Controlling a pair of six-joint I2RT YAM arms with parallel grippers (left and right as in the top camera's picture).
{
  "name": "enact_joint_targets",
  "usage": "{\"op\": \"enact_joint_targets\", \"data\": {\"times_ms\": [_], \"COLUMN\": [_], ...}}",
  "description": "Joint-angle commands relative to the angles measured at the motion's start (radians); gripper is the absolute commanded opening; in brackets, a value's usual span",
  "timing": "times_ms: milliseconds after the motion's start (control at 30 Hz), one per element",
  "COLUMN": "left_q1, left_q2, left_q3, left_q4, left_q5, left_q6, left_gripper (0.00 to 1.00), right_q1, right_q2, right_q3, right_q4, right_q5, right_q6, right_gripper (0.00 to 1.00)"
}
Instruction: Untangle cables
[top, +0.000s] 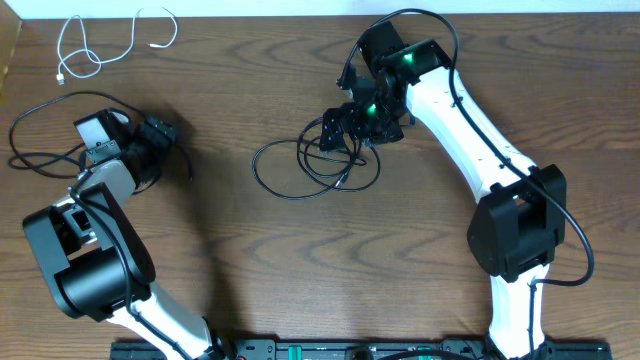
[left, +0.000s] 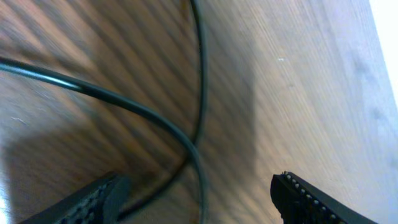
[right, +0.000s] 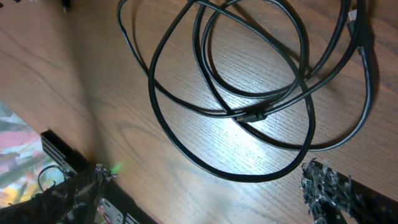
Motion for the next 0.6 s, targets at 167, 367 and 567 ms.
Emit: {"op": "enact_joint_targets", "data": {"times_ms": [167,367,567], "left_q1": [-0.007,-0.044,-0.091], "left_q2": [-0.021,-0.005,0.033], "left_q3": [0.011,0.01,0.01], "left_q4": [-0.046,-0.101,-0.134], "left_q5": [-0.117,-0.117,-0.121], "left_q6": [0.203,0.204,0.204], "left_gripper": [0.8,0.78,0.78], "right_q1": [0.02,0.02,0.02], "right_q2": [-0.036,-0.036,-0.036], "right_q3": [-0.002,-0.002,-0.002], "right_q4": [0.019,0.027,0.031], "right_q5": [0.058,0.058,0.058], "right_q6": [0.007,0.007,0.007], "right_gripper": [0.99,0.99,0.99]}}
